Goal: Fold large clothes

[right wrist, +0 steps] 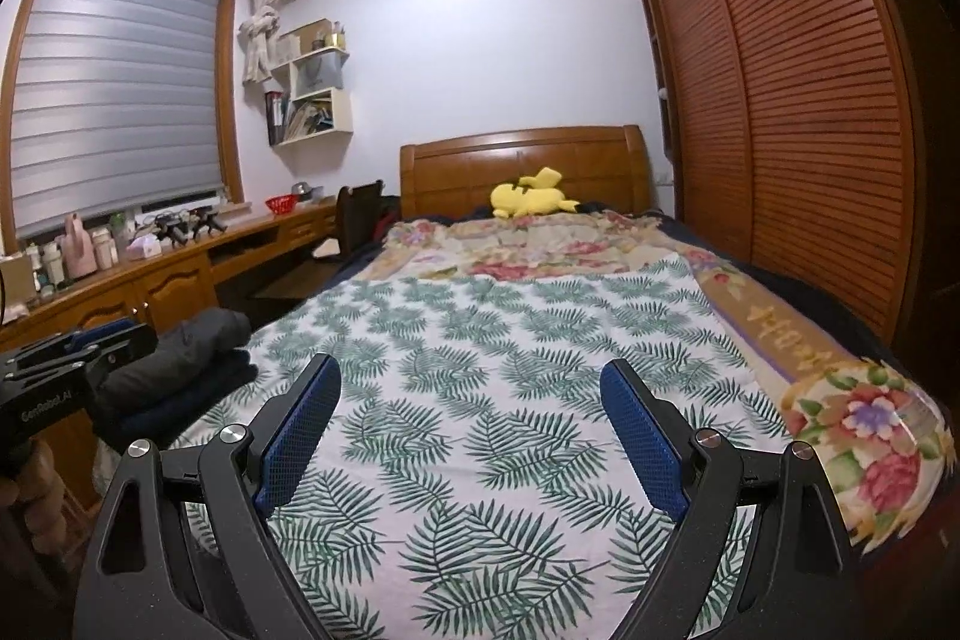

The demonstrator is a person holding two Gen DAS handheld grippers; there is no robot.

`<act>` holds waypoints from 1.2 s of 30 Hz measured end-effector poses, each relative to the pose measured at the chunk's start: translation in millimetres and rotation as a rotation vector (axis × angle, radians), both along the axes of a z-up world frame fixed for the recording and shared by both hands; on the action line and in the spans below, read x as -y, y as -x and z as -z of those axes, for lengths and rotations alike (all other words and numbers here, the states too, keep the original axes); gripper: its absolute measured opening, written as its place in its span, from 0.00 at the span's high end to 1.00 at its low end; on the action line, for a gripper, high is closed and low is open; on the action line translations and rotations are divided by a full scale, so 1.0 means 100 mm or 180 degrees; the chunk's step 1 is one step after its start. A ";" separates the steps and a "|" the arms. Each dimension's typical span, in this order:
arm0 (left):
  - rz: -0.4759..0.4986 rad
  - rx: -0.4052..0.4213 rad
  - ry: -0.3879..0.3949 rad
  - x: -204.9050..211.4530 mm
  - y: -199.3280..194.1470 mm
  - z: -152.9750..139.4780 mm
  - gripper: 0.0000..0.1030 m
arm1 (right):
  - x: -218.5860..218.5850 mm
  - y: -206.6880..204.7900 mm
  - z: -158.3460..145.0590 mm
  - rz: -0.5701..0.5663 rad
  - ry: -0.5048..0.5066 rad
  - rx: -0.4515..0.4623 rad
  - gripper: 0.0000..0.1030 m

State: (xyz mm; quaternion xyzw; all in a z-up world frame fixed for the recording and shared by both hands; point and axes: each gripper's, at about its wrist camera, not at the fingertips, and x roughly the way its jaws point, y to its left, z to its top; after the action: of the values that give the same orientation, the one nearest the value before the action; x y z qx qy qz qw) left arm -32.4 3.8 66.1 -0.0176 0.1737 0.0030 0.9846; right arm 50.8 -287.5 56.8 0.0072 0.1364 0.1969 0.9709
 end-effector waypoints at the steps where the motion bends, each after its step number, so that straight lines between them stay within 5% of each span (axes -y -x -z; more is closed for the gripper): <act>1: 0.0001 -0.0004 -0.0006 0.01 0.00 0.00 0.67 | 0.00 0.00 0.00 -0.0004 0.0004 0.0000 0.13; 36: -0.0013 -0.0018 -0.0015 0.00 0.00 0.02 0.67 | -0.02 -0.01 0.03 0.0033 0.0021 0.0039 0.13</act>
State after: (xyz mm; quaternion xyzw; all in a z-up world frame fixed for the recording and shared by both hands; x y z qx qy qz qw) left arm -32.1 4.0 64.4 -0.0157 0.1764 0.0054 0.9842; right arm 51.3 -285.4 53.7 0.0035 0.1310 0.1914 0.9727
